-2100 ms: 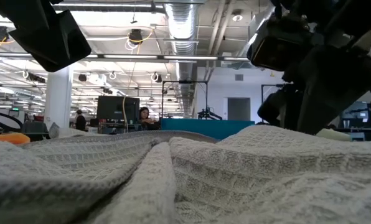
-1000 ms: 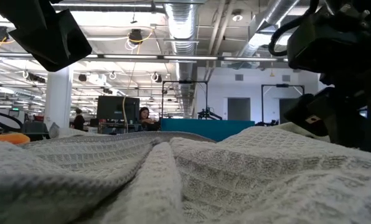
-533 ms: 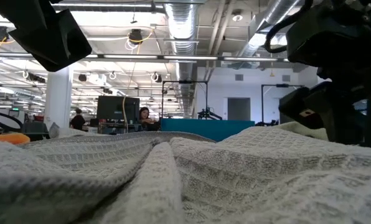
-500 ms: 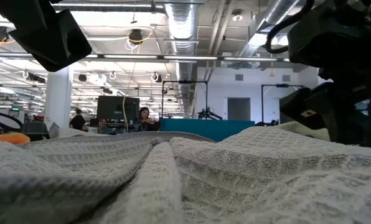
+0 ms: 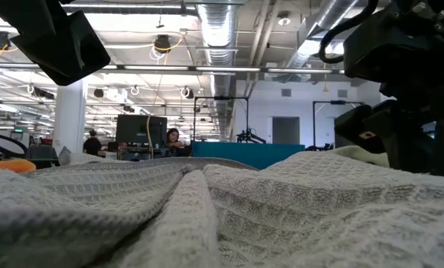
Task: Fold microfiber towels
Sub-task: Fold the bottom left gray microfiber cloth
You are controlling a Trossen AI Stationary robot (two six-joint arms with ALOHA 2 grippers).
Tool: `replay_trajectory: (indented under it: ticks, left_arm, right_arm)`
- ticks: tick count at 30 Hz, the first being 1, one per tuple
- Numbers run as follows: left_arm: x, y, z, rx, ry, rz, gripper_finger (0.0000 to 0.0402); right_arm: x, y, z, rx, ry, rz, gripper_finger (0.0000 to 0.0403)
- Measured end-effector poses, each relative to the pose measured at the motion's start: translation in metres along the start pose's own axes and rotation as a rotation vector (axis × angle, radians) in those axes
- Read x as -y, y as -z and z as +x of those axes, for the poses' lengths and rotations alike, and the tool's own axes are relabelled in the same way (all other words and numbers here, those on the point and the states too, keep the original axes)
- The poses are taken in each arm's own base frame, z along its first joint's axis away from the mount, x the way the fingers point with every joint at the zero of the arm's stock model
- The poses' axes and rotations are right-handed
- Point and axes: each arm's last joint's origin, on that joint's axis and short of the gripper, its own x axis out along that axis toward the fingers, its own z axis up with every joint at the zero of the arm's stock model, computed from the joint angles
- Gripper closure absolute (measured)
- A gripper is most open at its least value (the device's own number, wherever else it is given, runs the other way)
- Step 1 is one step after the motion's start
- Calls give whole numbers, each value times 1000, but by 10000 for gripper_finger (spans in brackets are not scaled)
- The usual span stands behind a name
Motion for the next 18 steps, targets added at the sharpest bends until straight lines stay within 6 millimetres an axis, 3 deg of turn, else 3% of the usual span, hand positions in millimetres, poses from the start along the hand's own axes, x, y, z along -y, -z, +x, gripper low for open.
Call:
replay_trajectory:
  ticks: [18]
  left_arm:
    - [0,0,0,0,0,-2,267]
  right_arm:
    - [1,7,8,51,-13,-8,274]
